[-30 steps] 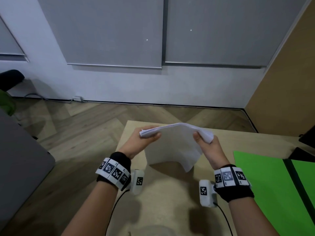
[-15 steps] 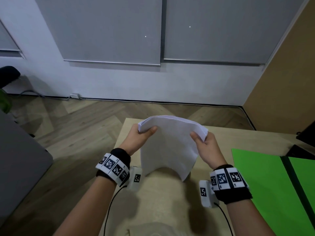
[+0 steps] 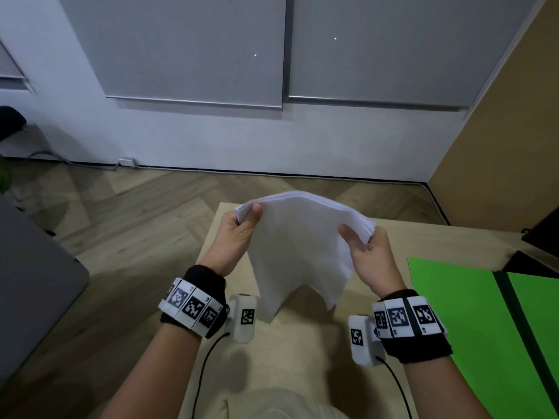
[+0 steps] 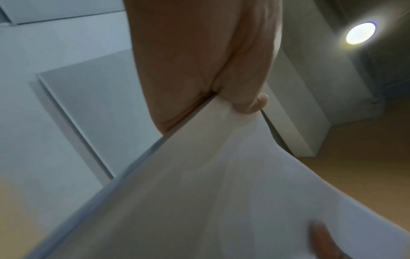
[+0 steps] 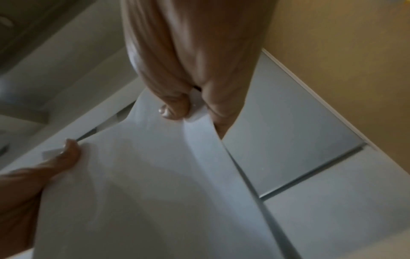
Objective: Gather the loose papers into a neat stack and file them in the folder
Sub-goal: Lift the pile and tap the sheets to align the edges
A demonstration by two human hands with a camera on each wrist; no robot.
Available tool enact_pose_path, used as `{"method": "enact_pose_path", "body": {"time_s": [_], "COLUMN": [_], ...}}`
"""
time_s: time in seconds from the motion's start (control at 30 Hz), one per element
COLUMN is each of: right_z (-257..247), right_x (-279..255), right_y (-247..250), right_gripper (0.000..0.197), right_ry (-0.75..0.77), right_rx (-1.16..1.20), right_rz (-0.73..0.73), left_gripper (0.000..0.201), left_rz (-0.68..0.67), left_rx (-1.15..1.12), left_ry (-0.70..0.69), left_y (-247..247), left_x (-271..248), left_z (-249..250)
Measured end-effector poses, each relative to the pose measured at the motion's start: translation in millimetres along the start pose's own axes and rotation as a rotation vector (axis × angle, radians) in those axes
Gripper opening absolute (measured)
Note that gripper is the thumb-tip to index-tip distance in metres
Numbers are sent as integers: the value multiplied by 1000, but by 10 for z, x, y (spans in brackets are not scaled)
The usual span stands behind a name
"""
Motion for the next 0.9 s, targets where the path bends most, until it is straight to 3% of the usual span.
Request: {"method": "enact_pose_path", "body": {"time_s": [0.1,0.23,0.33,0.43,0.5,0.6,0.67,0.77,0.83,0.9], "right_z": [-58,207,233,224,367,742,892,840,726,638], "right_x": [-56,-67,-27,-7,-22,-58,-60,-74,-133,-97], "right_y": [-26,-137,-161,-161,-188,-292,-296,-215,-133,-5], "right_gripper": [72,37,54,39,28,50,51,36,22,21], "right_ry": [53,-57,-70,-46,-114,-291,-353,-311,-242,-156], "right_rx": [16,-3,4,55,77,62,53,24,41,113], "right_rz": [-27,-66,-59,-21,4,-28,5,14,8,16], "left_gripper": [42,32,24,32,35,30,28,9,15,11], "left_rz": [53,78,102,101,91,117,122,159,149,114], "left_rx": [-24,-29,-53,-81,-52,68,140,186,229,232], "left_ry": [-38,120,179,191,218,341,386,442,461,449], "left_y": [-21,-6,29,44,40,38,31,25,2,-50], "left_x": [-5,-51,-57,-51,-53,-124,-158,-170,-141,-57], "left_z": [58,-228,-314,-349,-478,-806,-997,-1105,-1096,-1033]}}
Point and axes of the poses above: each hand's wrist, its own x-axis towards the middle knuckle, its own y-axis out of the back of the hand, z = x × y, the point moved 5 cm from there along x, towards the middle knuckle, and after that the axes turned 3 degrees about y, right-handed, at the moved point
